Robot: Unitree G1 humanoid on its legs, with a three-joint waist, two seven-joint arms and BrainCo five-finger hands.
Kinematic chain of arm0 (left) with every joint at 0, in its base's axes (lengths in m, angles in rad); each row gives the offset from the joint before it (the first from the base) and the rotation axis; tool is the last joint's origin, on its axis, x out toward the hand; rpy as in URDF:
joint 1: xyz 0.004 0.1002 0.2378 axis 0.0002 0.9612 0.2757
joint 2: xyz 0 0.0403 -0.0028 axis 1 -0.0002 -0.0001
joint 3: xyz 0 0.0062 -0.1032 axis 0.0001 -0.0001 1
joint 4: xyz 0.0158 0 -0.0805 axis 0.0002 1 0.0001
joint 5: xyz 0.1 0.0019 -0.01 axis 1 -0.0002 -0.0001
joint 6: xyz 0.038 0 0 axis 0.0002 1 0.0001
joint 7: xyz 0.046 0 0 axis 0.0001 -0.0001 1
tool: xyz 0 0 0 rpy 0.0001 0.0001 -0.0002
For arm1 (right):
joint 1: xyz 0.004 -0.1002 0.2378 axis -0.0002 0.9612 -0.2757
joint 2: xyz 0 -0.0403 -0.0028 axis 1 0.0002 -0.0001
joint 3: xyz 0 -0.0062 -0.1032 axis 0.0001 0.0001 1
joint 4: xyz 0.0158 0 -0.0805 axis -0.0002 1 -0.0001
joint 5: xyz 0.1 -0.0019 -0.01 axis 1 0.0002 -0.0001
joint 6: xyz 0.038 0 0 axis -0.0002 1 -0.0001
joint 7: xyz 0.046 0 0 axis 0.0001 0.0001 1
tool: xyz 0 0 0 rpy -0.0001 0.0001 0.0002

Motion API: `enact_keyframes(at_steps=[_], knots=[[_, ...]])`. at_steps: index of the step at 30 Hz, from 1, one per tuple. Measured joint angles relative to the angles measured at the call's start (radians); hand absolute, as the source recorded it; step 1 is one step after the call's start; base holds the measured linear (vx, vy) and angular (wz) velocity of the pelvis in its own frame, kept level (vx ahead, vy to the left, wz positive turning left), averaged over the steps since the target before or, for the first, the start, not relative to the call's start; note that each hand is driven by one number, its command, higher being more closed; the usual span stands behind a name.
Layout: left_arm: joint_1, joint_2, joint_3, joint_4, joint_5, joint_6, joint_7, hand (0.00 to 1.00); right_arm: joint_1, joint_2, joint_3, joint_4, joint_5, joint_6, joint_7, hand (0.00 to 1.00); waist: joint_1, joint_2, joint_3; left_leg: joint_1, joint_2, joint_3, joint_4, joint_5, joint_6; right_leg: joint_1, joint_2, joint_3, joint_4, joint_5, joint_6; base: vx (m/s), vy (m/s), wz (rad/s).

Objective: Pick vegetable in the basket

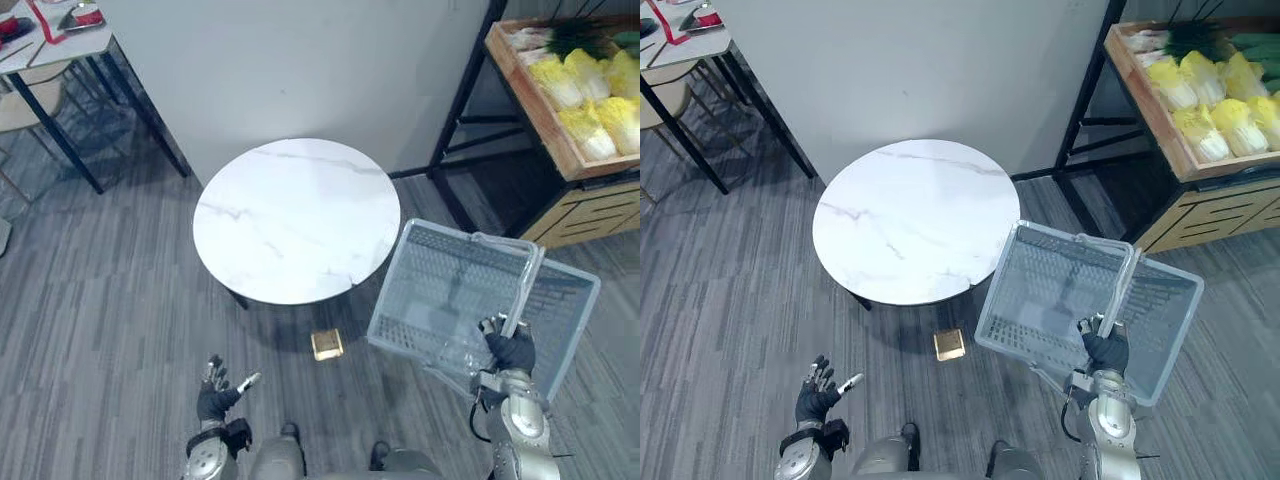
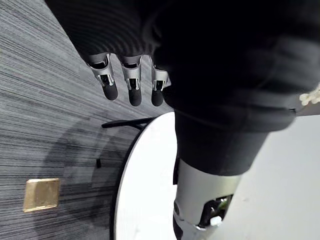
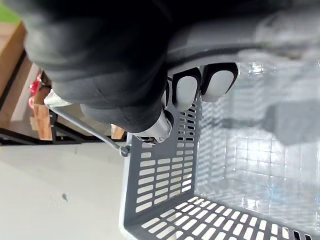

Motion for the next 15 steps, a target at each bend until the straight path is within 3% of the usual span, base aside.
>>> enact_keyframes(at_steps=[4,8,10,12,13,14,15], knots=[[-0.002,-0.001,0.001,0.001,0.014,0.001,0.001,0.00,0.004,0.023,-0.001,0.013,-0.001,0.007,-0.001,1.00,-0.022,-0.001,0.000,0.027,0.008,0.077,0.010,-0.018,0.017,-0.014,0.007,0.082,-0.013,0.031,0.012,-0.04,0.075,-0.59],[-0.004,0.003,0.007,0.001,0.022,0.003,0.017,0.00,-0.007,0.026,-0.003,0.017,-0.001,0.007,-0.007,1.00,-0.027,0.000,0.001,0.041,0.062,0.238,0.087,-0.094,0.009,-0.077,0.055,0.220,-0.014,0.068,0.026,-0.09,0.078,-1.45],[-0.006,0.007,0.018,0.007,0.022,0.004,0.018,0.00,-0.044,0.012,-0.003,0.058,-0.010,0.007,-0.018,1.00,-0.040,0.000,0.006,0.067,0.093,0.350,0.087,-0.127,-0.010,-0.100,0.027,0.107,-0.044,0.077,-0.013,-0.07,0.056,-1.64],[-0.006,0.011,0.020,0.023,0.024,0.011,0.019,0.00,-0.089,-0.026,0.002,0.131,-0.035,0.007,-0.020,1.00,-0.051,0.012,0.013,0.136,0.129,0.508,0.080,-0.136,-0.027,-0.123,-0.061,-0.179,-0.020,0.110,-0.061,0.00,0.100,-1.95],[-0.007,0.016,0.022,0.025,0.025,0.012,0.019,0.00,-0.093,-0.032,0.003,0.141,-0.043,0.008,-0.019,1.00,-0.052,0.015,0.012,0.153,0.137,0.545,0.080,-0.140,-0.033,-0.123,-0.076,-0.232,-0.013,0.116,-0.067,0.09,0.046,-1.73],[-0.015,0.030,0.026,0.027,0.029,0.016,0.019,0.00,-0.096,-0.034,0.003,0.146,-0.057,0.009,-0.020,1.00,-0.059,0.024,0.013,0.174,0.145,0.595,0.081,-0.139,-0.039,-0.129,-0.089,-0.283,-0.016,0.137,-0.050,0.14,-0.007,-1.41],[-0.028,0.039,0.036,0.029,0.034,0.023,0.019,0.00,-0.102,-0.034,0.004,0.146,-0.071,0.010,-0.018,1.00,-0.074,0.017,0.009,0.179,0.142,0.596,0.087,-0.132,-0.047,-0.151,-0.071,-0.242,-0.020,0.168,-0.003,0.15,-0.052,-1.32]])
